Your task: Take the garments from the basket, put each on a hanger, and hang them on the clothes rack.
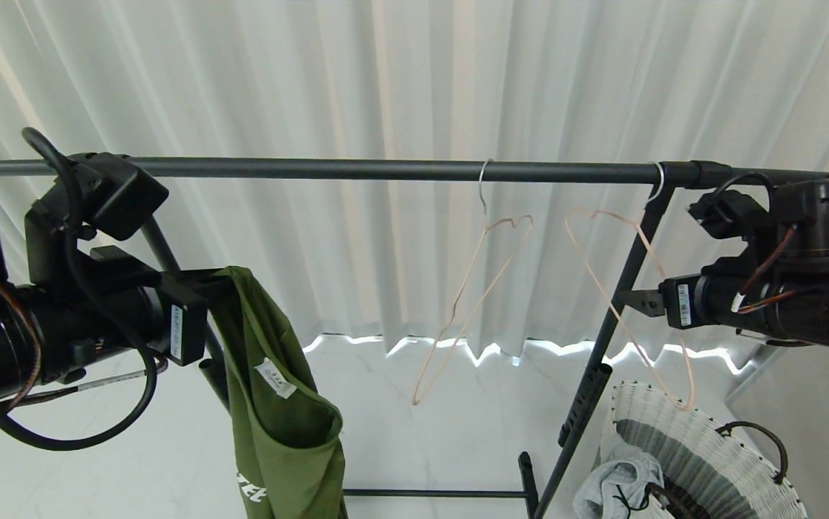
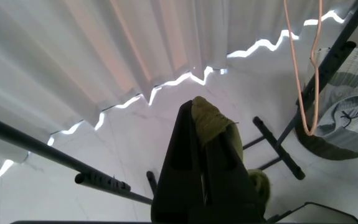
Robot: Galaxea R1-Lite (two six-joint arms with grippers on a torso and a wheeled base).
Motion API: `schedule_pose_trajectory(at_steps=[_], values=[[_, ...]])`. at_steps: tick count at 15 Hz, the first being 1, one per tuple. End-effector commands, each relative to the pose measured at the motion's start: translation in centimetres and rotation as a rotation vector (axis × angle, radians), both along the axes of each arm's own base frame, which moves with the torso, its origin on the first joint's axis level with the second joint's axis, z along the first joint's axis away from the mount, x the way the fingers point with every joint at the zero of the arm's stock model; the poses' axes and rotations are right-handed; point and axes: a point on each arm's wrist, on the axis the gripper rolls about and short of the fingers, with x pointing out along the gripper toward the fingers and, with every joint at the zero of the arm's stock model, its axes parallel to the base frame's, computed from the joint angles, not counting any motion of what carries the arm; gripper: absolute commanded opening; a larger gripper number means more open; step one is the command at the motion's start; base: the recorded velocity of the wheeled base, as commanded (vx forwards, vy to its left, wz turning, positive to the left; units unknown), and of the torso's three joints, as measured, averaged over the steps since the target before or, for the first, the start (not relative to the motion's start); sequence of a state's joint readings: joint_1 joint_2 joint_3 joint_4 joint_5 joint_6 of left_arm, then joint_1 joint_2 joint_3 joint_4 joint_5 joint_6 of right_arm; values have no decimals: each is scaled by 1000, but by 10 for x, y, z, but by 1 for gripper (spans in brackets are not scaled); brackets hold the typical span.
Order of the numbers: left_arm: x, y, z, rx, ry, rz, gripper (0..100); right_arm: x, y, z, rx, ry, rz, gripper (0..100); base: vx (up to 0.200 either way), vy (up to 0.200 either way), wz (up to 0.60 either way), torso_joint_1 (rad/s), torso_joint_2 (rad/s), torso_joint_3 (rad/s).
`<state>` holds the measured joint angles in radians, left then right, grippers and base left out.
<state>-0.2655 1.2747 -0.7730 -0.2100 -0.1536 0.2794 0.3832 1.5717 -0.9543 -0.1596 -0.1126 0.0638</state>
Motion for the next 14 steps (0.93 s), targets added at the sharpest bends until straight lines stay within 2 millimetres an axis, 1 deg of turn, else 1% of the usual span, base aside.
schedule_pose_trajectory(at_steps=[1, 4, 9, 10, 14], values=[[0, 0, 0, 0, 0, 0, 0, 11, 8, -9, -8, 28, 6, 100, 0, 0, 0, 0, 0, 0], [0, 0, 0, 0, 0, 0, 0, 17, 9, -16, -5, 51, -31, 100, 0, 0, 0, 0, 0, 0], [0, 0, 0, 0, 0, 0, 0, 19, 9, -15, 6, 47, -43, 100, 0, 0, 0, 0, 0, 0], [0, 0, 0, 0, 0, 0, 0, 19, 9, -15, 5, 48, -43, 0, 0, 0, 0, 0, 0, 0], [0, 0, 0, -1, -2, 0, 0, 20, 8, -15, 7, 47, -47, 0, 0, 0, 0, 0, 0, 0]])
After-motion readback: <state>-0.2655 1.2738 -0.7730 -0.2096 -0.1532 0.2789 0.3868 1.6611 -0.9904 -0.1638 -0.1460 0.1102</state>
